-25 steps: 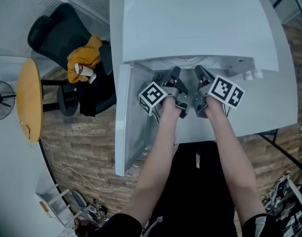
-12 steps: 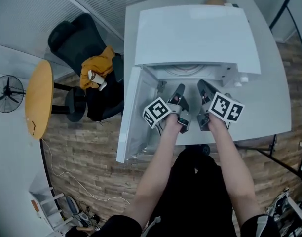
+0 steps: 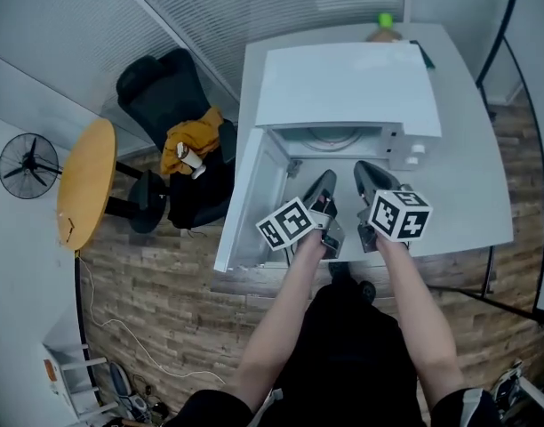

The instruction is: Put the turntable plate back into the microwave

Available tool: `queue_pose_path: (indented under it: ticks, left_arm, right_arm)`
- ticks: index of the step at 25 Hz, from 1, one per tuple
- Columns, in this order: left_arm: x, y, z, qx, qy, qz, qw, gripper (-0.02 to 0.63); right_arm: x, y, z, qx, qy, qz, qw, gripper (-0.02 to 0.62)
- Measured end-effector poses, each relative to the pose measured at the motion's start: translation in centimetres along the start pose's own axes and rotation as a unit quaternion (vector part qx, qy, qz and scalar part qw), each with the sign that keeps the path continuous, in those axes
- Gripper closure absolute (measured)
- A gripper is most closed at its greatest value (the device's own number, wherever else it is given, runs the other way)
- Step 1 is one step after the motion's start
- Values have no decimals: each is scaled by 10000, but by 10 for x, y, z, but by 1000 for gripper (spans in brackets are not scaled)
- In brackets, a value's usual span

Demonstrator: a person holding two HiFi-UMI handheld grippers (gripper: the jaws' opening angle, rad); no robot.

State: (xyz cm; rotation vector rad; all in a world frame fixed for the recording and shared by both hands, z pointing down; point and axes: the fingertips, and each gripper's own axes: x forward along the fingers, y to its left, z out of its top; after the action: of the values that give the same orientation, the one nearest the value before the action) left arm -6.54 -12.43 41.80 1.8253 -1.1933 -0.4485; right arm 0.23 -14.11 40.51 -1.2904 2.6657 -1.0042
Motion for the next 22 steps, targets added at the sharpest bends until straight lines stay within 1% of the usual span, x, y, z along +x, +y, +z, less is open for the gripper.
queue_pose_path:
  ticks: [3, 5, 8, 10, 12, 14, 16, 22]
  left_arm:
    - [-11, -24, 6, 704, -58, 26, 9975, 608]
    - [-18, -40, 13, 1148, -110, 32, 9933, 609]
    - [-31, -68, 21, 1703, -209, 8, 9852, 609]
    - [-40, -85, 23, 2107, -211, 19, 9773, 609]
    - [-49, -100, 24, 2540, -158, 32, 9671, 609]
    - [-56, -113, 26, 2875, -132, 22, 9577, 609]
    - [-62, -123, 27, 3027, -119, 1, 9530, 609]
    - [-78, -138, 20, 3113, -218, 21, 9501, 609]
  right_arm:
    - [-16, 15, 11, -494, -82, 52, 9987, 589]
    - [-26, 27, 21, -770, -157, 89, 9969, 589]
    - [-42, 42, 34, -1178, -252, 128, 9926, 589]
    - [-52, 52, 42, -1365, -280, 182, 9901, 589]
    - [-61, 62, 47, -1508, -297, 245, 9878, 588]
    - [-70, 70, 54, -1653, -334, 297, 9852, 588]
    - [-78, 75, 59, -1736, -383, 343, 9835, 588]
    - [-101, 87, 58, -2051, -371, 468, 9769, 588]
